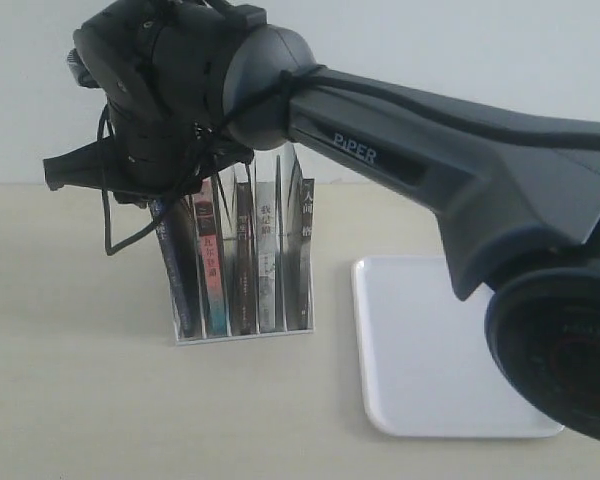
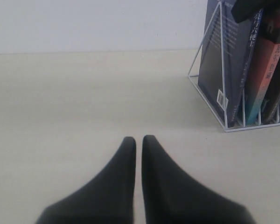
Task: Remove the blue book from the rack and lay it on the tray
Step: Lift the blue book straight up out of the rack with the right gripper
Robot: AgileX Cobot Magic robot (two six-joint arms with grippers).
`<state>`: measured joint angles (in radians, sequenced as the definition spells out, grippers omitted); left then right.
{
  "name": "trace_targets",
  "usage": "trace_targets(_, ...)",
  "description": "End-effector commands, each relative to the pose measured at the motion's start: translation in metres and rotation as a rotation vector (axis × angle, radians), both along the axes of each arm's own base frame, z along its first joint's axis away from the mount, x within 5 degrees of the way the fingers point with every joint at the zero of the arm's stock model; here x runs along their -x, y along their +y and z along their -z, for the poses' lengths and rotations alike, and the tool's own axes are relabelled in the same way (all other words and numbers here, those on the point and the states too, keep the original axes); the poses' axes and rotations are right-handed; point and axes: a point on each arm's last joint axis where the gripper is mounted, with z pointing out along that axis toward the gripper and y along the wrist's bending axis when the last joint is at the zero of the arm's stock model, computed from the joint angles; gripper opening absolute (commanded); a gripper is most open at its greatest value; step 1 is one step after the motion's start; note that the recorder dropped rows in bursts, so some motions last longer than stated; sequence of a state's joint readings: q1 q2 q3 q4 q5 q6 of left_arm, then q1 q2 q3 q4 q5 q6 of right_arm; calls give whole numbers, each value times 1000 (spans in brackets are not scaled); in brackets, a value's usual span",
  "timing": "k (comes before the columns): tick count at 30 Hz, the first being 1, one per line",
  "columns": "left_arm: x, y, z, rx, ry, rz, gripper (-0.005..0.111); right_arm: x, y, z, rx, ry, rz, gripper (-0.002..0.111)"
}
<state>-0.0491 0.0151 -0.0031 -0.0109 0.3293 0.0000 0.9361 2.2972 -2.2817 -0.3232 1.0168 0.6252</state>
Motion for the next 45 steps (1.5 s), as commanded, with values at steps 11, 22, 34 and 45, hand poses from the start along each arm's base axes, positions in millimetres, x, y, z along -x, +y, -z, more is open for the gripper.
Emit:
trace_targets(11,0,0,-1,-6,-19,-2,4,-5,-4,-7,-6,-27,5,0)
trace_targets(22,0,0,-1,-6,-19,-2,4,8,-28,-92,-76,-168,1,0)
trace_targets(34,0,0,-1,-6,-19,-2,4,37,-67,-174,-146,-280,-18,0)
trace_targets(45,0,0,-1,-6,-19,-2,4,38,-69,-173,-133,-266,-12,0)
